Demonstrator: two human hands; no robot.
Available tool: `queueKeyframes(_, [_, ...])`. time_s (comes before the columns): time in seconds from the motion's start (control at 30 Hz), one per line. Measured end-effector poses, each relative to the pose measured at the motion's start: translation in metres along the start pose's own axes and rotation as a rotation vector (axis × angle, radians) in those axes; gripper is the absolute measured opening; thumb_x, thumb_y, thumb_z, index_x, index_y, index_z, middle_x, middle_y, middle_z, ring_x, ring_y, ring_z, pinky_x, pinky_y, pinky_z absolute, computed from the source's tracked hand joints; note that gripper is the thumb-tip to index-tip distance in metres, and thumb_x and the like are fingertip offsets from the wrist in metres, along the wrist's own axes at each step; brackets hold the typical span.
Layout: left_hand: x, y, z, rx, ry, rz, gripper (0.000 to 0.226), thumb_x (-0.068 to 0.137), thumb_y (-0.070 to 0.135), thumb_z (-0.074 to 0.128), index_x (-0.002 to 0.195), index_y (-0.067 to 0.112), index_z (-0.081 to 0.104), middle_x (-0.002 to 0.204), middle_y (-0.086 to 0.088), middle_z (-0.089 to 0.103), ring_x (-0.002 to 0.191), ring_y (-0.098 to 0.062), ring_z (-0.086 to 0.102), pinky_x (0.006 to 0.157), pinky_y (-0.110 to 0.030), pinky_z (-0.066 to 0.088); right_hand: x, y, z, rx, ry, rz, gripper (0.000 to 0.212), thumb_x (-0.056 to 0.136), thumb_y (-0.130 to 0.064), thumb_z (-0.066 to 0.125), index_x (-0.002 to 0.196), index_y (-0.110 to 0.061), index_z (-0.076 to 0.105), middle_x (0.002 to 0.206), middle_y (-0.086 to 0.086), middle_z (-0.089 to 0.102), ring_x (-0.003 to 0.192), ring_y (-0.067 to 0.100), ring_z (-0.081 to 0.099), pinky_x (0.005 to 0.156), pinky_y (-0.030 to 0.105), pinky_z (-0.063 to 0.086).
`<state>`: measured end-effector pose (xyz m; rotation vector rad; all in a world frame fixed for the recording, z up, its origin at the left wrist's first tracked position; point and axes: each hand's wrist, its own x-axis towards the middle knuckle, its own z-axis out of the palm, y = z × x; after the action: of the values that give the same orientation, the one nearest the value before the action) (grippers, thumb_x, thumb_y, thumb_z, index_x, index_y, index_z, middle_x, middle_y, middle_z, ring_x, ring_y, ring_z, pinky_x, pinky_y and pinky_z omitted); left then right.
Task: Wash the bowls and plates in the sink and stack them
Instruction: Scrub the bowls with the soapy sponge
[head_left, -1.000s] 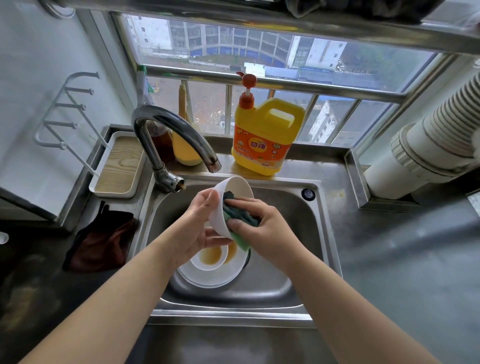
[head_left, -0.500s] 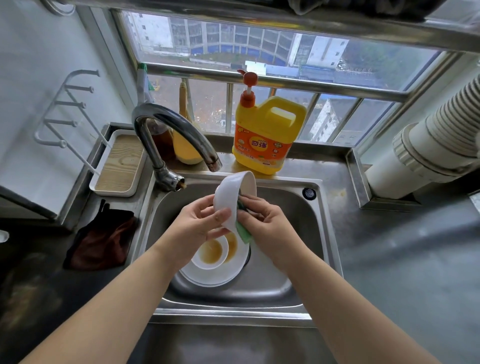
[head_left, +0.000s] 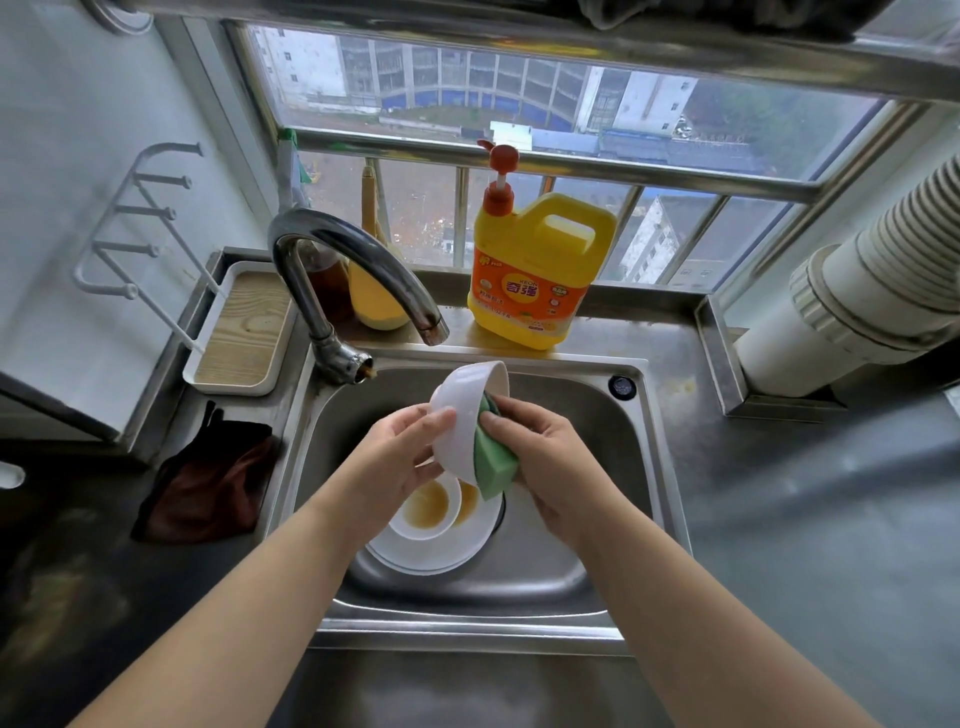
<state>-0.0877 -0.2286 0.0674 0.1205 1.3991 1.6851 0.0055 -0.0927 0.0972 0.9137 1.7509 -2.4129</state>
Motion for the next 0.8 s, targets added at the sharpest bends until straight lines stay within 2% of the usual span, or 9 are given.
queueKeyframes(0.1, [0.000,-0.003,-0.004,-0.091,-0.006,0.034,0.089,0.052,0.045,0.089,0.127,0.016,0.051,0.108,-0.014,0.068,0.097,-0.025,0.068,0.075,-0.034,0.057,-0.002,-0.003,0.001,-0.039,-0.035,-0.029,0.022,0.093,-0.015,0.059,0.112,-0.018,0.067,0.104,0.006,0.071,0.093,0.018,0.067,0.085,0.032,0.055])
queueKeyframes(0.23, [-0.002,0.011,-0.002,-0.064,-0.019,0.014,0.054,0.082,0.045,0.066,0.130,0.024,0.055,0.106,-0.013,0.069,0.088,-0.024,0.070,0.070,-0.035,0.059,-0.005,0.001,0.003,-0.322,-0.086,-0.172,0.033,0.089,-0.007,0.063,0.111,-0.032,0.064,0.128,-0.009,0.054,0.119,0.011,0.052,0.103,0.031,0.044])
queueKeyframes(0.33, [0.001,0.026,-0.004,0.150,0.016,-0.166,0.063,0.075,0.056,0.055,0.123,0.014,0.059,0.093,-0.018,0.073,0.079,-0.029,0.072,0.067,-0.036,0.060,-0.007,0.003,0.001,-0.602,-0.136,-0.258,0.040,0.086,-0.004,0.063,0.114,-0.032,0.064,0.138,-0.008,0.043,0.126,0.004,0.040,0.108,0.021,0.033])
queueKeyframes(0.4, [0.002,0.028,-0.003,0.277,0.042,-0.279,0.073,0.069,0.065,0.051,0.118,0.011,0.059,0.090,-0.020,0.073,0.079,-0.031,0.072,0.068,-0.038,0.060,-0.007,0.004,0.000,-0.636,-0.132,-0.244,0.038,0.086,-0.005,0.064,0.118,-0.025,0.066,0.138,-0.008,0.045,0.125,0.004,0.042,0.108,0.022,0.035])
queueKeyframes(0.5, [0.003,0.024,0.000,0.278,0.070,-0.281,0.078,0.069,0.070,0.045,0.117,0.011,0.060,0.091,-0.018,0.073,0.080,-0.030,0.072,0.071,-0.038,0.060,-0.006,0.001,0.001,-0.496,-0.088,-0.189,0.034,0.086,-0.012,0.066,0.116,-0.029,0.067,0.127,-0.007,0.057,0.114,0.008,0.055,0.099,0.027,0.047])
queueKeyframes(0.57, [0.002,0.018,-0.002,0.197,0.028,-0.261,0.078,0.071,0.071,0.046,0.122,0.013,0.059,0.102,-0.020,0.071,0.093,-0.032,0.070,0.082,-0.043,0.057,-0.004,-0.001,0.001,-0.329,-0.073,-0.131,0.031,0.088,-0.011,0.065,0.110,-0.032,0.067,0.111,-0.001,0.068,0.098,0.011,0.065,0.089,0.027,0.053])
queueKeyframes(0.63, [-0.001,0.011,-0.007,0.080,-0.080,-0.206,0.080,0.070,0.069,0.060,0.132,0.020,0.054,0.119,-0.020,0.064,0.107,-0.032,0.065,0.090,-0.045,0.054,-0.004,-0.004,0.002,-0.199,-0.053,-0.071,0.026,0.089,-0.010,0.064,0.105,-0.031,0.067,0.100,0.002,0.072,0.089,0.012,0.068,0.082,0.027,0.055])
queueKeyframes(0.7, [-0.002,0.004,-0.012,-0.047,-0.181,-0.128,0.090,0.061,0.052,0.083,0.139,0.027,0.047,0.130,-0.017,0.057,0.113,-0.030,0.061,0.086,-0.043,0.055,-0.003,-0.005,0.001,-0.104,-0.057,-0.042,0.022,0.090,-0.012,0.062,0.105,-0.026,0.069,0.101,0.005,0.073,0.090,0.015,0.068,0.081,0.029,0.055])
queueKeyframes(0.8, [-0.001,0.000,-0.012,-0.116,-0.201,-0.027,0.097,0.054,0.035,0.092,0.139,0.029,0.045,0.129,-0.018,0.054,0.113,-0.034,0.060,0.080,-0.043,0.056,-0.002,-0.007,0.003,0.012,-0.093,-0.008,0.021,0.092,-0.014,0.059,0.110,-0.018,0.069,0.102,0.007,0.072,0.092,0.018,0.067,0.083,0.033,0.056])
